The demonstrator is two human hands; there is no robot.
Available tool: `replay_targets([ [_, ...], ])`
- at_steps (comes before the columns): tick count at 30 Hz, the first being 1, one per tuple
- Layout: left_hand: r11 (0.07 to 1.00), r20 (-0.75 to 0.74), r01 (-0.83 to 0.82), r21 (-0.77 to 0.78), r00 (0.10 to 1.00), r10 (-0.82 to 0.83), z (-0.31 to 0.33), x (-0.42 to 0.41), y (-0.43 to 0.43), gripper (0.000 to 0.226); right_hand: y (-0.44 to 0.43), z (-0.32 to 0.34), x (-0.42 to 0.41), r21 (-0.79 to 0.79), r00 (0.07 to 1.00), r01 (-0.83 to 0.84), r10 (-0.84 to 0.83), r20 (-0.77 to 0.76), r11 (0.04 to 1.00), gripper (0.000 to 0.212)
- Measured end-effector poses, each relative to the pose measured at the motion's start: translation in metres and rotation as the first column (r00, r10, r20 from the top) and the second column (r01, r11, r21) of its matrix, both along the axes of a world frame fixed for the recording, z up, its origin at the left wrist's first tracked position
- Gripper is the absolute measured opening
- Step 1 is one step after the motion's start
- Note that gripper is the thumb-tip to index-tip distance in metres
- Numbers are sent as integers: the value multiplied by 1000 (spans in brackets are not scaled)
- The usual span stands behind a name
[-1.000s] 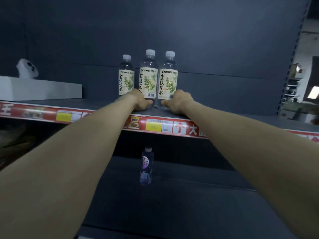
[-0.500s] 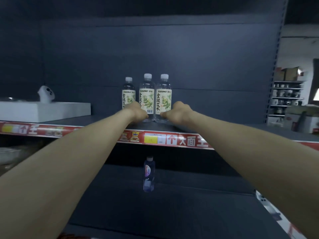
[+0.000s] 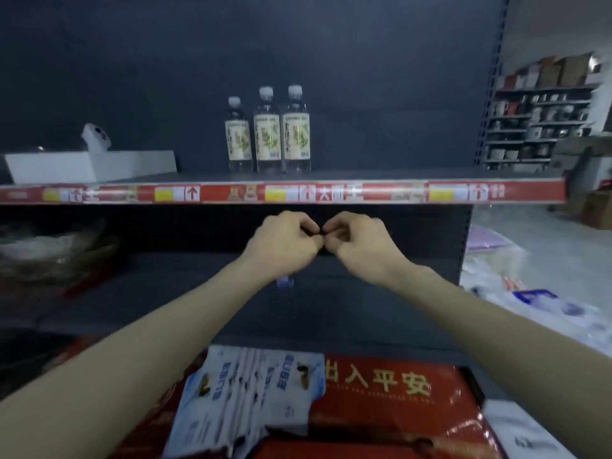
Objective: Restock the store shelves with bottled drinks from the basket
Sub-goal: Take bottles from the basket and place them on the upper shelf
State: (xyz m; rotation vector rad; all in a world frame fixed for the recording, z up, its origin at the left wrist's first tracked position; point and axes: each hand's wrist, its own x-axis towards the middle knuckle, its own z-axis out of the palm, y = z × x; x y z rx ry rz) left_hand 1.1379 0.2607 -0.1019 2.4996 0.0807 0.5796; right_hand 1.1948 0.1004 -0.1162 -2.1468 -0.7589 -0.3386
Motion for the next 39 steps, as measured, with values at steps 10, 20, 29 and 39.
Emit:
replay_targets([
  [10, 996, -237, 6, -91, 971, -27, -234, -63, -48, 26, -67, -232, -70, -193, 948, -11, -51, -314, 981, 20],
  [20, 997, -671, -61, -45, 741, 15, -402, -122, -31, 28, -122, -389, -119, -363, 748, 43, -271, -606, 931, 21],
  [29, 995, -825, 95, 3, 563, -51, -429, -119, -9, 51, -124, -399, -106, -556, 597, 73, -482, -641, 828, 33],
  [39, 972, -911, 235, 23, 405, -77, -454, -121, -6, 90, -127, -430, -105, -543, 310, -108, -491, -814, 833, 74],
])
